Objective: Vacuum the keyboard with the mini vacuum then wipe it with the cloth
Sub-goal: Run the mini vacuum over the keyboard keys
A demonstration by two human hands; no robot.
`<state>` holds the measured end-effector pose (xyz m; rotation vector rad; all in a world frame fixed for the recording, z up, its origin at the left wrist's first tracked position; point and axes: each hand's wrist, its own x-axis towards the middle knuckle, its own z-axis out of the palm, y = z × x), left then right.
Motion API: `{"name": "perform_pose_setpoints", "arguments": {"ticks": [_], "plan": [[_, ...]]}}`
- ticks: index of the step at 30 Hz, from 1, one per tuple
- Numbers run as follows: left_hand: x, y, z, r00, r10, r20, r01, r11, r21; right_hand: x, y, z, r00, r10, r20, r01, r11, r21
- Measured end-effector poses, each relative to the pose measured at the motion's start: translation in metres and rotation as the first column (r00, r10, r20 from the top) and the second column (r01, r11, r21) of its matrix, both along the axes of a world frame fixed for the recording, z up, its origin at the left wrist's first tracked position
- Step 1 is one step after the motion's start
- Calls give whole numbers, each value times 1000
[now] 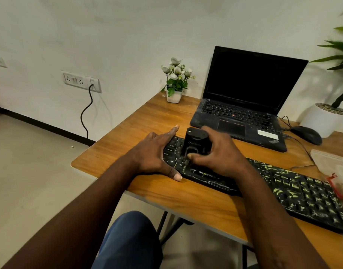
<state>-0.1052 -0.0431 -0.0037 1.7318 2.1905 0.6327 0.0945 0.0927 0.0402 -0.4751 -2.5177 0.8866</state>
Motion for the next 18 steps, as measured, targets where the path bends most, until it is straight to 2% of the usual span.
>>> {"name": "perform_pose_setpoints", "arguments": {"ticks": [2,6,8,11,12,15,16,18], "plan": [[1,1,-1,1000,1,-9,-1,1000,6,6,5,1,995,-98,-21,99,994,47],[-1,3,-2,1000,-10,-29,10,1000,-1,15,-2,0,995,104,-13,-104,978,-181],[-2,4,-4,999,-13,-35,13,1000,1,16,0,-3,994,108,26,-103,986,-131],[-3,4,-5,1000,-10,-26,10,1000,-1,15,4,-4,996,-84,-27,86,995,46],[-4,4,-6,1000,-11,-28,11,1000,-2,15,2,-5,996,-75,-44,77,996,41],[-4,5,-6,998,-14,-54,14,1000,-12,14,-11,-7,995,94,-36,-97,992,-86],[-5,5,-6,998,-13,-56,12,1000,-15,12,-14,-9,994,105,-20,-106,993,-52],[-5,5,-7,998,-15,-55,14,1000,-14,7,-12,-11,999,4,-31,-2,997,81]]}}
